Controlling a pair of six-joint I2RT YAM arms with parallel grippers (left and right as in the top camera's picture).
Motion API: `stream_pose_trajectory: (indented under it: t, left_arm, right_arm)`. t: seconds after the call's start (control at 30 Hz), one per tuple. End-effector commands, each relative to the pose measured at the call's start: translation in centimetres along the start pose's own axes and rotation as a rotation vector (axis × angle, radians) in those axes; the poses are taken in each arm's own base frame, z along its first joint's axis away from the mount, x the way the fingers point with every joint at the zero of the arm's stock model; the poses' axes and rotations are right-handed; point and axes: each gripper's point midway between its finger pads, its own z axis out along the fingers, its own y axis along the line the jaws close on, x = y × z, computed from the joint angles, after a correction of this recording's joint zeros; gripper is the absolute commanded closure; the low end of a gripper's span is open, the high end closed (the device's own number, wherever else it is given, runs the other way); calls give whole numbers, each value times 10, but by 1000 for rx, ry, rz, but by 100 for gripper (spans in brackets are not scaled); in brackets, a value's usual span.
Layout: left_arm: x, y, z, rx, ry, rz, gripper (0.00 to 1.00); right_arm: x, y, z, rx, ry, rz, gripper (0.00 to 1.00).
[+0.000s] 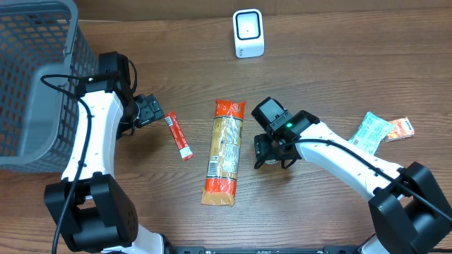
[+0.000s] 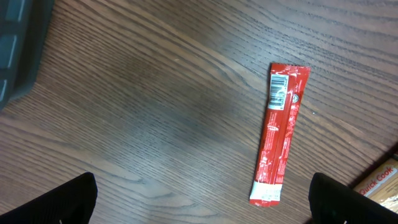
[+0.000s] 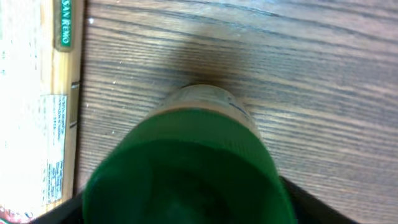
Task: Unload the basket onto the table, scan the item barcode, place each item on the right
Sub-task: 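Close the right gripper around the green-capped jar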
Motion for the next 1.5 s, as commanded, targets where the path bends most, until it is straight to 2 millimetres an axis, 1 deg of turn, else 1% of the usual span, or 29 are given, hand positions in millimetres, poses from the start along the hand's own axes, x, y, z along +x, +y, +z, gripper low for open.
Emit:
stream_pose_trajectory:
  t: [0.0, 0.03, 0.2, 0.27, 0.33, 0.83, 0.93, 1.03, 1.2, 1.27, 1.37, 1.47]
  left_arm:
    - [-4, 1, -6, 2, -23, 4, 0]
    - [-4, 1, -6, 2, -23, 4, 0]
    - [-4, 1, -6, 2, -23, 4, 0]
    - [-4, 1, -6, 2, -23, 4, 0]
    - [-4, 1, -6, 2, -23, 4, 0]
    - [-4, 1, -6, 2, -23, 4, 0]
    - [-4, 1, -6, 2, -23, 4, 0]
    - [-4, 1, -6, 2, -23, 4, 0]
    - [-4, 1, -6, 2, -23, 4, 0]
    - [-4, 1, -6, 2, -23, 4, 0]
    - [-4, 1, -6, 2, -23, 4, 0]
    - [-4, 1, -6, 2, -23, 4, 0]
  right_arm:
    - [4, 5, 1, -25, 16, -42, 5]
    - [5, 6, 1, -36, 20, -43, 0]
    - [3, 13, 1, -68, 18, -43, 0]
    - [4, 13, 1, -69, 20, -43, 0]
    - [4, 13, 1, -69, 20, -42, 4]
    - [2, 13, 1, -68, 13, -41, 5]
    - [0, 9, 2, -46, 1, 5, 5]
    - [-1, 4, 5, -23, -11, 35, 4]
    - [-1, 4, 13, -35, -29, 34, 2]
    - [-2, 5, 14, -40, -37, 34, 3]
    - [-7, 5, 14, -38, -61, 34, 7]
    - [-13, 1, 13, -13, -92, 35, 10]
